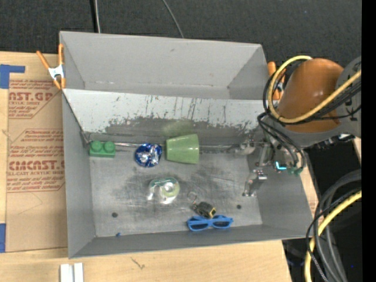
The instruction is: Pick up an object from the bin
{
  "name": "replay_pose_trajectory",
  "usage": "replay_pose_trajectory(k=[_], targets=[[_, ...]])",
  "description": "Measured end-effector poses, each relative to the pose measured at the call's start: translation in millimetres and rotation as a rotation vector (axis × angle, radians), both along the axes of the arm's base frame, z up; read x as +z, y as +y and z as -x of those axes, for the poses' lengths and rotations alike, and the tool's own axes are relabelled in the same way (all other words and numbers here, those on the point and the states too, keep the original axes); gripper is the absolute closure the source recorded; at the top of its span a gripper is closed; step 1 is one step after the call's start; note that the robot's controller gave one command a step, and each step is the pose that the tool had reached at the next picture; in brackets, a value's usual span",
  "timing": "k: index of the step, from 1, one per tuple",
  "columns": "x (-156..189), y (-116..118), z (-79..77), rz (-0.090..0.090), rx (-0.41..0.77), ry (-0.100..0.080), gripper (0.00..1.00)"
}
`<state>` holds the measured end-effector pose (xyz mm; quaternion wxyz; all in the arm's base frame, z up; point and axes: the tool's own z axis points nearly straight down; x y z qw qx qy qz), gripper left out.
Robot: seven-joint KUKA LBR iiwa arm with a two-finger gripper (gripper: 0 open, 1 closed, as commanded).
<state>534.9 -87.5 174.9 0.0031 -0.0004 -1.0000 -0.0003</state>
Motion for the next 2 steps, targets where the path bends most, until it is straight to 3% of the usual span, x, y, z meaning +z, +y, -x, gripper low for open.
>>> replay_pose_trajectory(k=[1, 2], targets=[[-100, 45, 48.2, 0.004, 0.084, -0.029, 0.00], [-74, 192, 9.5, -0.005, 0.141, -0.011, 0.00]])
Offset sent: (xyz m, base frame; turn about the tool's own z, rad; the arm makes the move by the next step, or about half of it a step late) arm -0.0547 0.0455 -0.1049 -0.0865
